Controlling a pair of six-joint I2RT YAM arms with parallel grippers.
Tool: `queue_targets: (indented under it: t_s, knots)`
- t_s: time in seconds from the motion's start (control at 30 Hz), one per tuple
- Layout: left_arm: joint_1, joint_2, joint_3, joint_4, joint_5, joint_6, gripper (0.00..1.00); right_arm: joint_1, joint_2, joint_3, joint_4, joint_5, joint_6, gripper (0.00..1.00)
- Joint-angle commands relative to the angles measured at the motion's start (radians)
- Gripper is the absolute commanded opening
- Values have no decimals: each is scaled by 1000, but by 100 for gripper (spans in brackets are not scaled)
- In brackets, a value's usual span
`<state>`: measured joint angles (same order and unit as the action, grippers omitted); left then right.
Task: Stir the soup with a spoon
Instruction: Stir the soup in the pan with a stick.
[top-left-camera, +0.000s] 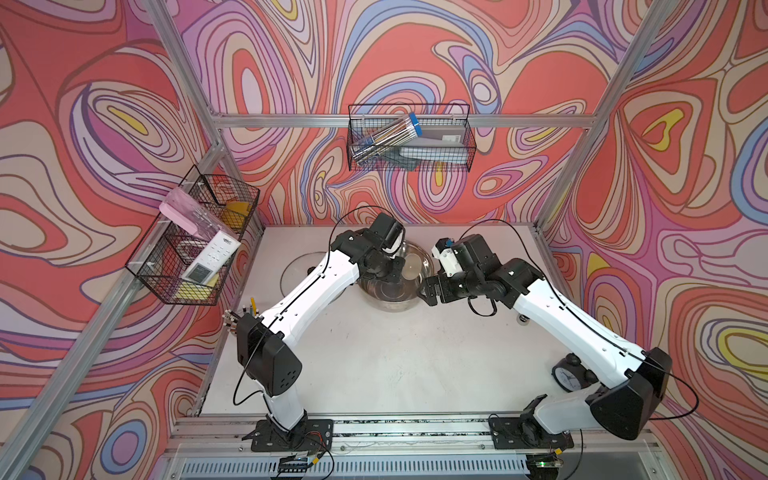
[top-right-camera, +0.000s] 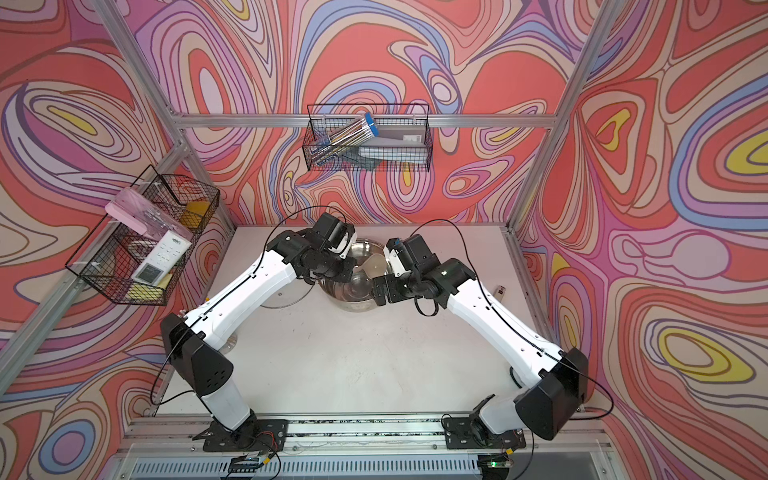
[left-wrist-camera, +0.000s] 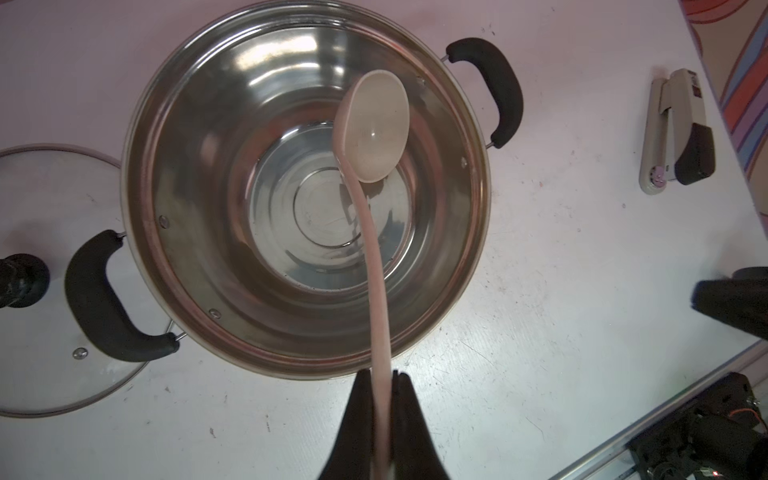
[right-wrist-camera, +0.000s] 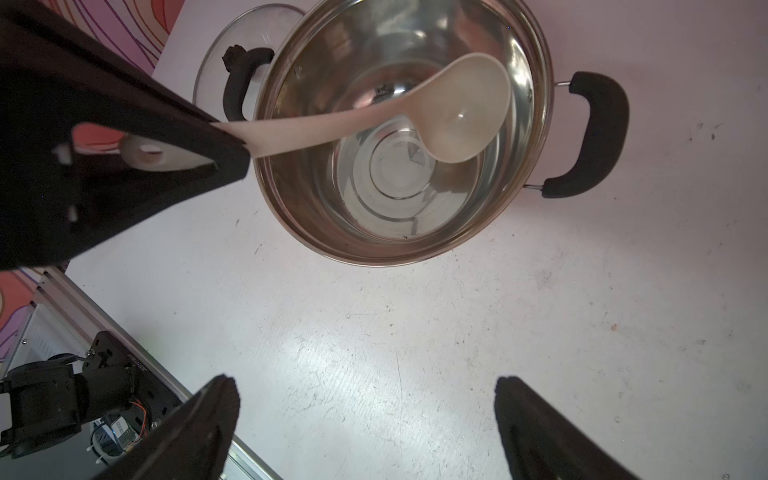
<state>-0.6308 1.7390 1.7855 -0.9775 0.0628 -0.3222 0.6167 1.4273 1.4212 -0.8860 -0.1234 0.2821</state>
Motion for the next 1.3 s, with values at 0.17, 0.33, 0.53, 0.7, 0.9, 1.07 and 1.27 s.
queue_targets:
  t_s: [0.17,0.33,0.53,0.7,0.9,1.07,1.27]
  knots:
    - [-20,-119,-116,-38,69,-27,0,6,6,20,11,-11,-3,98]
    - [-20,-145,-113,-140,11,-15,0,11,22,22,31,-28,0,98]
    - [-19,-126,-51,-270,-101,6,0,20,34,21,43,-31,2,98]
    - [-17,-75,36,-315,-201,23,0,23,32,19,43,-29,0,98]
    - [-17,10,153,-324,-291,35,0,23,24,18,30,-15,-3,98]
    - [-14,68,207,-280,-298,46,0,24,12,15,17,2,-6,98]
    - [-16,136,276,-232,-149,47,0,23,-2,1,9,7,-2,98]
